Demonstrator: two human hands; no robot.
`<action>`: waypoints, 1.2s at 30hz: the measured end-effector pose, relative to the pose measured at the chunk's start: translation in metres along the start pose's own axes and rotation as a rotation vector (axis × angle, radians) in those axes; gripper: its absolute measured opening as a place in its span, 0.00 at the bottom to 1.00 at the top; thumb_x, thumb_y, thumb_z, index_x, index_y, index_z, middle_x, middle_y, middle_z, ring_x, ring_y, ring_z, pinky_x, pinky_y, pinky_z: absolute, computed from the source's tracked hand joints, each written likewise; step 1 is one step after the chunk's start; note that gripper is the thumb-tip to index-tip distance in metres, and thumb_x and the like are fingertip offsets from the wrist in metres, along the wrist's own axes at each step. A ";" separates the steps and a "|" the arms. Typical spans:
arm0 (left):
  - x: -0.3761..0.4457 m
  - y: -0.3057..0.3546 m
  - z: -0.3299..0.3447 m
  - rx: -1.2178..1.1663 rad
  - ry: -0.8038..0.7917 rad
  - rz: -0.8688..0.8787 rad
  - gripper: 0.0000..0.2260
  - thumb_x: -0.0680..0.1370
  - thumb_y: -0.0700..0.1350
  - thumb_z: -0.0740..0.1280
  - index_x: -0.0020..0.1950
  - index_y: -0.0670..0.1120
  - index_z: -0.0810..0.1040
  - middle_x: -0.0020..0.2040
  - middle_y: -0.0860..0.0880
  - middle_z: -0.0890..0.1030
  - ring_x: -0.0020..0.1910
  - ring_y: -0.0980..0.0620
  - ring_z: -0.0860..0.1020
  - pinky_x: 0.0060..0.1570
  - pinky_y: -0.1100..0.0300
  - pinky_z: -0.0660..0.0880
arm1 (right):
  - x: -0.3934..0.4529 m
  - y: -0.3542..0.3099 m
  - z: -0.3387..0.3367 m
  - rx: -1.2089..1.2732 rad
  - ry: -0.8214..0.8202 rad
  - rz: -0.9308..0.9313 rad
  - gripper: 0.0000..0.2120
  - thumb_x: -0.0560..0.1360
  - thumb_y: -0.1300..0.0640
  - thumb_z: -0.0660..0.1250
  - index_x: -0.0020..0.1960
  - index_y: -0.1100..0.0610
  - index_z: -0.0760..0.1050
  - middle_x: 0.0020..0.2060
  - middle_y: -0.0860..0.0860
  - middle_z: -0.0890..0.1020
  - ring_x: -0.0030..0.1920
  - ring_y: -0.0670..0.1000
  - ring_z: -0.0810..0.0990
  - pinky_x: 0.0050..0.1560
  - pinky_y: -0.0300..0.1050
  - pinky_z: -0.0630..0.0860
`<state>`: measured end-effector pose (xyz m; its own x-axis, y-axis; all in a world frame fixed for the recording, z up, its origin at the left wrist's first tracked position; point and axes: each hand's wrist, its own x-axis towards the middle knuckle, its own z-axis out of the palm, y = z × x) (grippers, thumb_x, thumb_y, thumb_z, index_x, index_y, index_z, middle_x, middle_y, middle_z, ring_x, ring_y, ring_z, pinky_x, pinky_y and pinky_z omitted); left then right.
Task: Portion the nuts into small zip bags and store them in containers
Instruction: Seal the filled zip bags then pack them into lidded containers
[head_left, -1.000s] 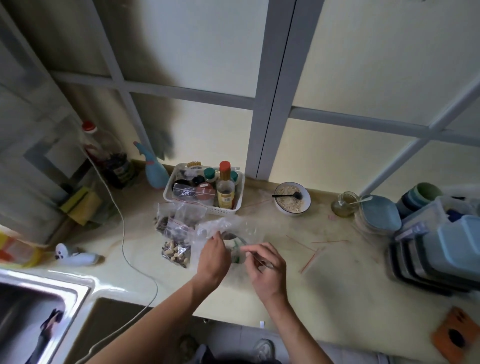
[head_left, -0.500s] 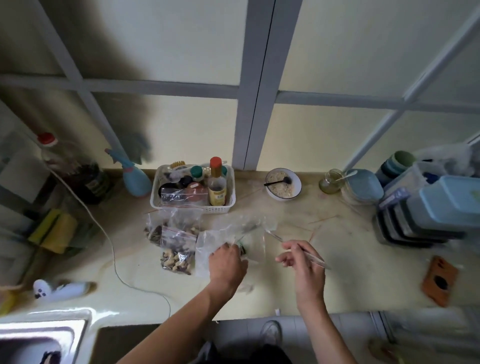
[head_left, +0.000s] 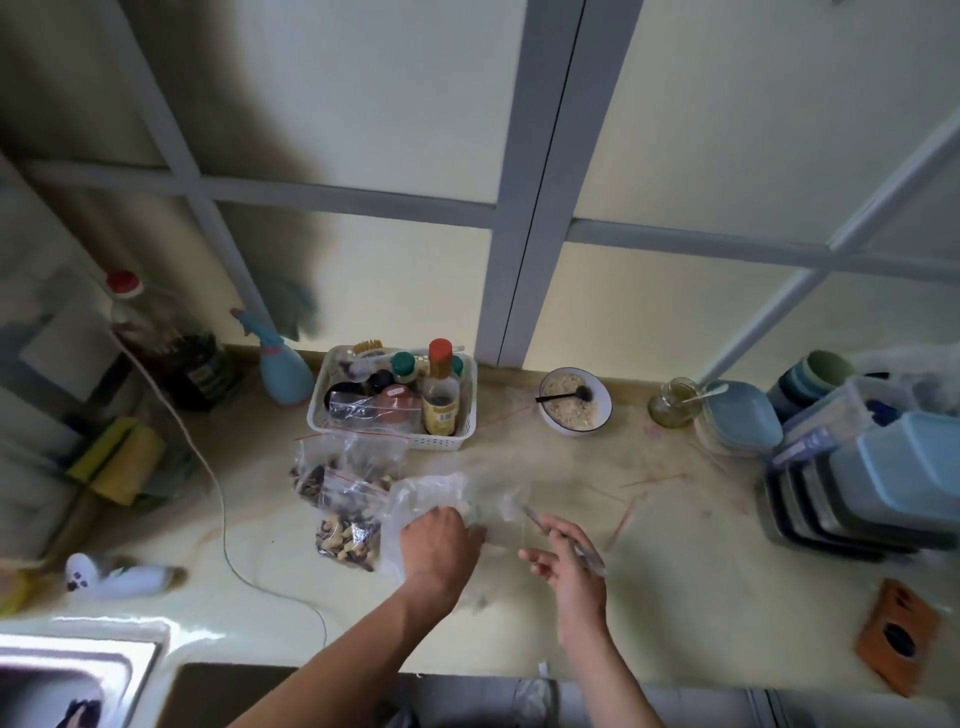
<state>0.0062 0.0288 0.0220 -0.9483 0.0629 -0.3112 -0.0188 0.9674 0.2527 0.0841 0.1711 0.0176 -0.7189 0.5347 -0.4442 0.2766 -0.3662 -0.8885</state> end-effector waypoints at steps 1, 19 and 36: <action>-0.002 0.004 0.000 -0.003 -0.010 -0.018 0.19 0.78 0.58 0.58 0.47 0.46 0.82 0.48 0.47 0.84 0.47 0.47 0.82 0.46 0.57 0.73 | 0.007 0.002 0.000 -0.011 -0.021 0.028 0.10 0.82 0.65 0.62 0.53 0.60 0.82 0.51 0.56 0.87 0.37 0.57 0.85 0.35 0.41 0.75; -0.023 0.038 -0.009 -0.079 0.189 -0.094 0.11 0.76 0.48 0.63 0.40 0.44 0.80 0.43 0.45 0.80 0.41 0.44 0.80 0.40 0.52 0.76 | 0.085 0.007 -0.073 -0.392 -0.184 0.031 0.05 0.76 0.61 0.73 0.45 0.62 0.79 0.30 0.55 0.80 0.31 0.51 0.77 0.35 0.43 0.75; -0.083 0.059 -0.050 -0.314 0.746 -0.132 0.09 0.76 0.49 0.69 0.38 0.50 0.71 0.39 0.55 0.73 0.37 0.53 0.71 0.33 0.57 0.71 | 0.115 0.016 -0.025 -1.168 -0.543 -0.133 0.12 0.81 0.57 0.59 0.49 0.57 0.81 0.49 0.57 0.86 0.52 0.60 0.82 0.43 0.48 0.71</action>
<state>0.0682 0.0680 0.1085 -0.8914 -0.3333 0.3070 -0.1278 0.8348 0.5355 0.0215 0.2455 -0.0501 -0.8729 0.0391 -0.4863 0.3752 0.6907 -0.6181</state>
